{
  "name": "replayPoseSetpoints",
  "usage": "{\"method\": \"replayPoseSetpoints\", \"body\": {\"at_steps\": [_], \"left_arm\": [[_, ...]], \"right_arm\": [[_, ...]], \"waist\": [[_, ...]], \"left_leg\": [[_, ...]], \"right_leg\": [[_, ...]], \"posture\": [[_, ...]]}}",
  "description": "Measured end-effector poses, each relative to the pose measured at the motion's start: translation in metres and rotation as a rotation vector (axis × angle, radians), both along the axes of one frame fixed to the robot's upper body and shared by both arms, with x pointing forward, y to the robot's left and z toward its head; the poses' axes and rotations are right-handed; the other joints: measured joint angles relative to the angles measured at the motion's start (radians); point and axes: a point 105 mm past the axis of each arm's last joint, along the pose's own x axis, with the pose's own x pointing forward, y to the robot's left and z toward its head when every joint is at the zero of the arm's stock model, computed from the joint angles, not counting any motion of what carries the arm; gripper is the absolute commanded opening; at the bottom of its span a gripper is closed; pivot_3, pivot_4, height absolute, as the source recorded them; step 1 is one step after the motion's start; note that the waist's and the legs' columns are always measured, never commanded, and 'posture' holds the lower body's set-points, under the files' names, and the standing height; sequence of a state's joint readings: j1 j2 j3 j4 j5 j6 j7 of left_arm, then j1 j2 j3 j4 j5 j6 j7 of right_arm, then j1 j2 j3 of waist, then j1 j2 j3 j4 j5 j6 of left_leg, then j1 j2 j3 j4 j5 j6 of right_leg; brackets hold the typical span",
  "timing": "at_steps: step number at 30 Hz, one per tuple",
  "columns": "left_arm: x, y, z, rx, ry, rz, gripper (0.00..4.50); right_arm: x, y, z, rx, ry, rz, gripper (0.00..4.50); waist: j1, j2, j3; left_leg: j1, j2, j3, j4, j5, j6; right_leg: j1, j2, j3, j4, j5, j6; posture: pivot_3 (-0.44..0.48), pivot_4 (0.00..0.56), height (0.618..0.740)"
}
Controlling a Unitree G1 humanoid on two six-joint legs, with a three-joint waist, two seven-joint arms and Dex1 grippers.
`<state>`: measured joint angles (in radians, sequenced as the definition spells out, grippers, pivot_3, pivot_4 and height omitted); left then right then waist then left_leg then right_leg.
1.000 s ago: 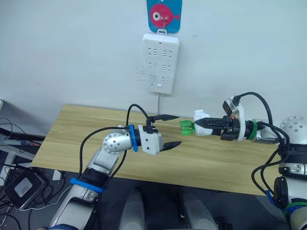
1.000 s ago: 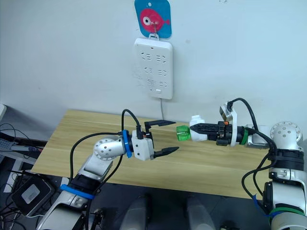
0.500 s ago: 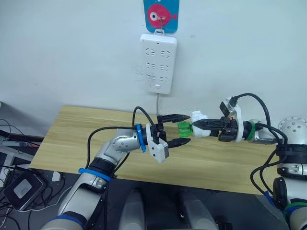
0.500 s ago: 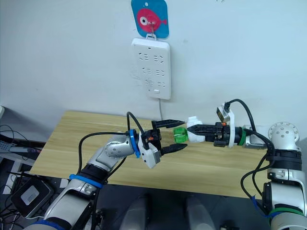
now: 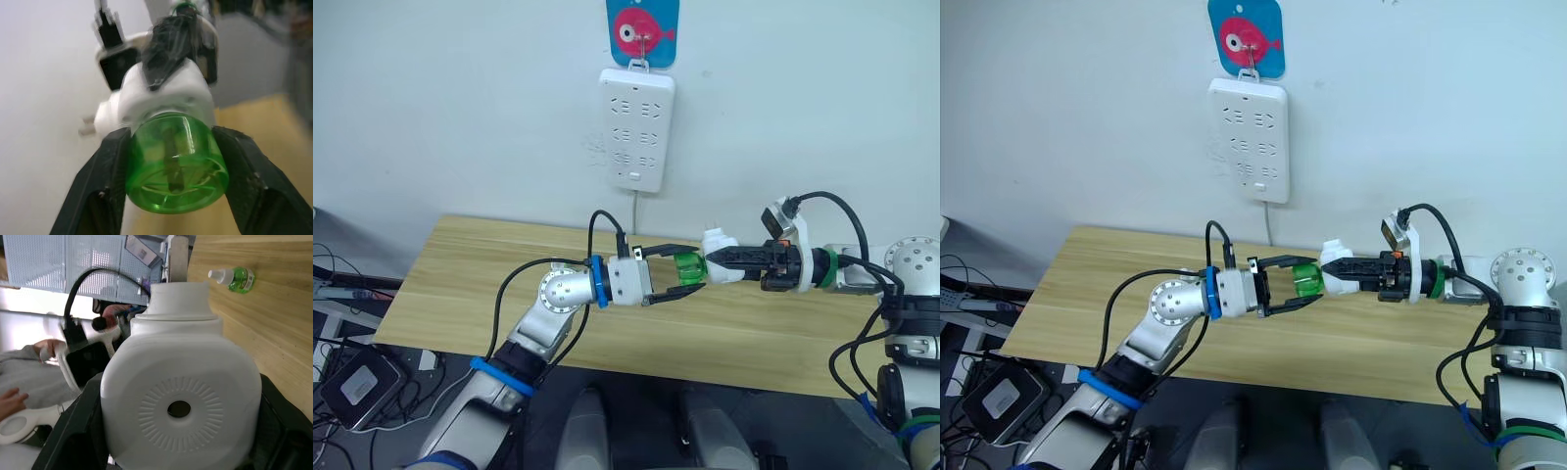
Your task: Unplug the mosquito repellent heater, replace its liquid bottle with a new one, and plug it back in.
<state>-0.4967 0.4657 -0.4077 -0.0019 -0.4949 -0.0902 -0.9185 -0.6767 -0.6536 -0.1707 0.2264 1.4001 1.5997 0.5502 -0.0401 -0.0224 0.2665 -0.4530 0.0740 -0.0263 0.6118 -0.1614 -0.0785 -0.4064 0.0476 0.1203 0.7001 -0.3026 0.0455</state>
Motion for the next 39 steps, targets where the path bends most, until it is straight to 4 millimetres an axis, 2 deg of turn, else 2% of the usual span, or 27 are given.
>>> {"method": "replayPoseSetpoints", "body": {"at_steps": [1, 3, 7, 8, 10, 11, 12, 14, 17, 19, 23, 24, 27, 30, 32, 35, 39], "left_arm": [[-0.001, 0.001, 0.003, -0.011, 0.144, -0.026, 2.28], [-0.002, 0.004, 0.008, -0.047, 0.556, -0.098, 2.28], [0.0, 0.009, 0.006, -0.116, 1.117, -0.206, 2.28], [0.001, 0.009, 0.004, -0.142, 1.232, -0.235, 2.63], [0.005, 0.013, 0.001, -0.173, 1.342, -0.244, 3.28], [0.013, 0.021, 0.002, -0.205, 1.378, -0.213, 3.76], [0.014, 0.022, 0.002, -0.209, 1.378, -0.21, 3.85], [0.017, 0.024, 0.007, -0.226, 1.378, -0.204, 4.39], [0.021, 0.023, 0.011, -0.241, 1.354, -0.19, 4.45], [0.023, 0.031, 0.01, -0.209, 1.286, -0.129, 4.45], [0.013, 0.057, 0.016, -0.043, 0.937, -0.036, 4.45], [0.012, 0.059, 0.019, -0.008, 0.828, -0.022, 4.45], [0.009, 0.061, 0.023, 0.122, 0.316, 0.04, 4.45], [0.002, 0.054, 0.009, 0.237, -0.161, 0.061, 4.45], [0.001, 0.047, 0.001, 0.264, -0.377, 0.071, 4.45], [0.004, 0.036, -0.006, 0.262, -0.613, 0.107, 4.45], [0.005, 0.017, 0.001, 0.208, -0.844, 0.127, 4.45]], "right_arm": [[-0.002, 0.001, 0.002, 0.0, -0.013, 0.013, 3.0], [-0.007, 0.003, 0.005, 0.004, -0.031, 0.042, 3.0], [-0.011, 0.006, 0.005, 0.014, -0.036, 0.063, 3.0], [-0.011, 0.006, 0.004, 0.014, -0.038, 0.061, 3.0], [-0.012, 0.007, 0.003, 0.004, -0.03, 0.069, 3.0], [-0.014, 0.007, -0.001, -0.005, -0.015, 0.074, 3.0], [-0.014, 0.007, -0.001, -0.006, -0.014, 0.074, 3.0], [-0.013, 0.007, -0.002, -0.011, -0.012, 0.069, 3.0], [-0.012, 0.006, -0.003, -0.017, -0.009, 0.06, 3.0], [-0.011, 0.004, -0.002, -0.017, -0.009, 0.049, 3.0], [-0.004, -0.005, -0.002, -0.006, 0.003, -0.011, 3.0], [-0.003, -0.006, -0.003, -0.003, 0.007, -0.018, 3.0], [0.002, -0.01, -0.004, 0.009, 0.026, -0.053, 3.0], [0.006, -0.012, -0.007, -0.003, 0.041, -0.076, 3.0], [0.007, -0.009, -0.007, 0.004, 0.042, -0.072, 3.0], [0.008, -0.004, -0.004, 0.016, 0.032, -0.059, 3.0], [0.008, -0.001, -0.003, 0.024, 0.03, -0.048, 3.0]], "waist": [[-0.001, 0.0, 0.0], [-0.005, 0.0, 0.0], [-0.014, 0.0, 0.0], [-0.016, 0.0, 0.0], [-0.017, 0.0, 0.0], [-0.018, 0.0, 0.0], [-0.018, 0.0, 0.0], [-0.017, 0.0, 0.0], [-0.016, 0.0, 0.0], [-0.017, 0.0, 0.0], [-0.019, 0.0, 0.0], [-0.017, 0.0, 0.0], [-0.01, 0.0, 0.0], [-0.002, 0.0, 0.0], [0.006, 0.0, 0.0], [0.009, 0.0, 0.0], [0.012, 0.0, 0.0]], "left_leg": [[0.0, 0.0, -0.001, 0.0, 0.0, 0.0], [0.0, 0.0, -0.003, 0.001, 0.0, 0.0], [0.0, -0.001, -0.002, 0.002, 0.0, 0.0], [0.0, -0.001, -0.002, 0.002, 0.0, 0.0], [0.0, 0.0, -0.003, 0.002, 0.0, 0.0], [0.0, 0.001, -0.003, 0.002, 0.0, 0.0], [0.0, 0.001, -0.003, 0.002, 0.0, 0.0], [0.0, 0.001, -0.003, 0.001, 0.0, 0.0], [0.0, 0.0, -0.002, 0.002, 0.0, 0.0], [0.0, 0.0, -0.001, 0.001, 0.0, 0.0], [0.001, 0.001, 0.001, -0.001, 0.001, 0.0], [0.001, 0.001, 0.001, -0.001, 0.001, 0.0], [0.001, -0.001, 0.003, -0.002, 0.0, 0.0], [0.001, -0.001, 0.004, -0.002, 0.0, 0.0], [0.0, -0.001, 0.004, -0.001, 0.0, 0.0], [0.0, -0.001, 0.004, -0.001, 0.0, 0.0], [-0.001, -0.002, 0.004, -0.001, 0.0, 0.0]], "right_leg": [[0.0, 0.0, -0.001, 0.0, 0.0, 0.0], [0.001, 0.0, -0.002, 0.0, -0.001, 0.001], [0.001, 0.0, -0.002, 0.0, -0.001, 0.001], [0.001, 0.0, -0.002, 0.0, -0.001, 0.001], [0.001, 0.0, -0.003, 0.0, -0.001, 0.001], [0.0, 0.001, -0.003, 0.0, -0.001, 0.001], [0.0, 0.001, -0.003, 0.0, 0.0, 0.001], [0.0, 0.001, -0.003, 0.0, 0.0, 0.0], [0.001, 0.001, -0.002, -0.001, 0.0, 0.0], [0.0, 0.001, -0.002, -0.001, 0.0, 0.0], [0.0, 0.001, 0.0, -0.002, 0.0, -0.001], [0.0, 0.001, 0.0, -0.002, 0.0, -0.001], [0.0, -0.001, 0.002, -0.004, 0.001, -0.002], [0.0, -0.002, 0.003, -0.006, 0.002, -0.004], [0.0, -0.002, 0.003, -0.006, 0.002, -0.005], [0.0, -0.002, 0.004, -0.006, 0.002, -0.004], [0.0, -0.002, 0.003, -0.005, 0.003, -0.004]], "posture": [[-0.008, 0.256, 0.74], [-0.008, 0.256, 0.74], [-0.02, 0.254, 0.74], [-0.024, 0.252, 0.74], [-0.027, 0.253, 0.74], [-0.03, 0.251, 0.74], [-0.03, 0.251, 0.74], [-0.034, 0.25, 0.74], [-0.034, 0.248, 0.74], [-0.036, 0.248, 0.74], [-0.028, 0.245, 0.74], [-0.024, 0.246, 0.74], [-0.012, 0.244, 0.74], [-0.006, 0.243, 0.74], [-0.001, 0.244, 0.74], [0.003, 0.243, 0.74], [0.005, 0.246, 0.74]]}}
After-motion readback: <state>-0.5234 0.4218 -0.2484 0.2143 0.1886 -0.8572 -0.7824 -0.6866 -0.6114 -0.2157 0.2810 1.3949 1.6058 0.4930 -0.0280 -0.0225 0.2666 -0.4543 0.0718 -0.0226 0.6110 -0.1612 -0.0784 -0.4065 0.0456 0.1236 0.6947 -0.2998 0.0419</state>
